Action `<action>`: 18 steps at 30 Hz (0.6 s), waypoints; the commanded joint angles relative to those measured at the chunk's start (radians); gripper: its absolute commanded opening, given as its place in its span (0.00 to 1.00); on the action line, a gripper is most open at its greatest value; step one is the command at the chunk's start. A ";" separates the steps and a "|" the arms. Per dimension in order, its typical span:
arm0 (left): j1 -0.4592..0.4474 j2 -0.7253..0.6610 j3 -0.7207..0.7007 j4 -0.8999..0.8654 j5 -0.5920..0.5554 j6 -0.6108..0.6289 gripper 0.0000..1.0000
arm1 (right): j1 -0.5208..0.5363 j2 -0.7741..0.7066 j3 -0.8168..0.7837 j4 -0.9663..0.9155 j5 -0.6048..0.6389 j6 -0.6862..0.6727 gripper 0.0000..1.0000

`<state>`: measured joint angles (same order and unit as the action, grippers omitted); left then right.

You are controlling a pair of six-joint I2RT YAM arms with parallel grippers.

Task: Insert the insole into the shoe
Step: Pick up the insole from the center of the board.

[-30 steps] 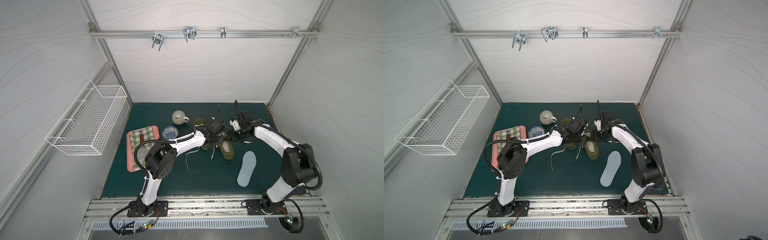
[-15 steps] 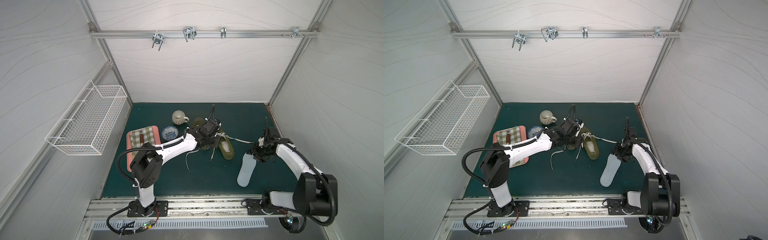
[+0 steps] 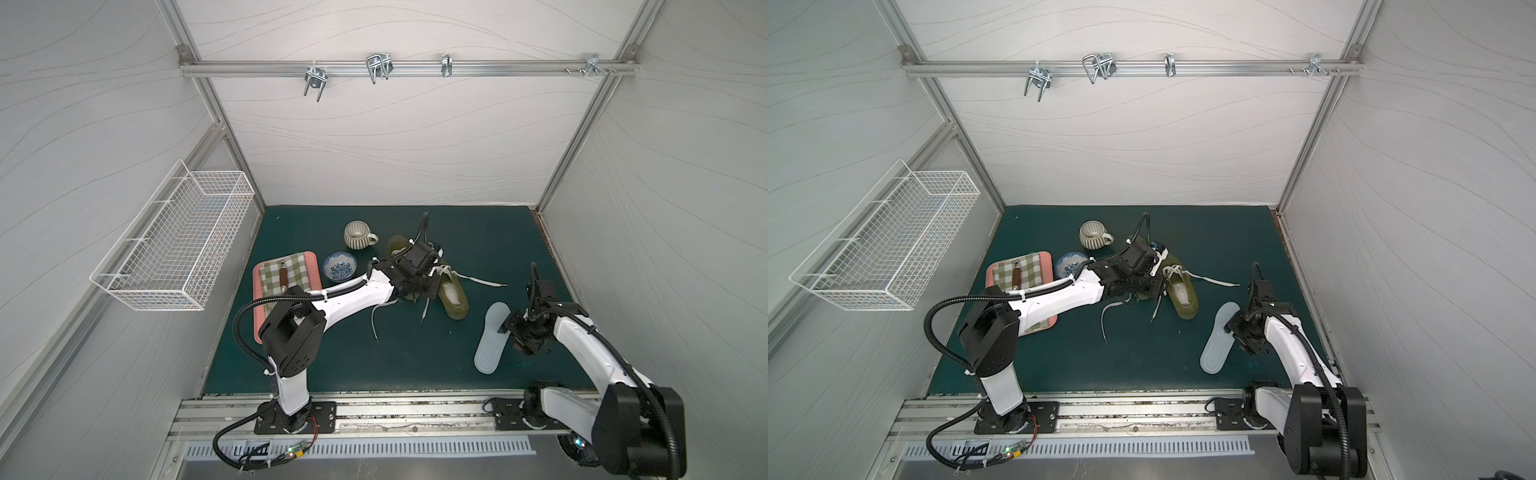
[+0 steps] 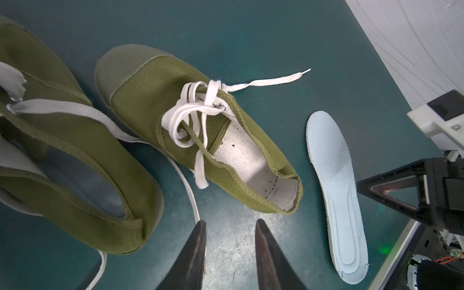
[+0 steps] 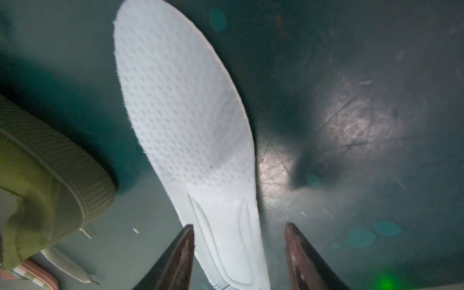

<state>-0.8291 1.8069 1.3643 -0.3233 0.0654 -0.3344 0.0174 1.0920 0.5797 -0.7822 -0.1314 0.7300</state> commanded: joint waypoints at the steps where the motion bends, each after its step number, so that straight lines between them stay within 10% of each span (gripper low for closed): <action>1: -0.010 -0.021 0.016 0.039 -0.004 -0.026 0.35 | -0.005 -0.009 -0.044 0.012 -0.007 0.059 0.59; 18: -0.028 -0.053 -0.020 0.056 -0.055 -0.064 0.36 | -0.002 0.022 -0.120 0.160 -0.055 0.049 0.31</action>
<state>-0.8524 1.7897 1.3457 -0.3210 0.0422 -0.3710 0.0174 1.1027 0.4789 -0.6609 -0.1913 0.7776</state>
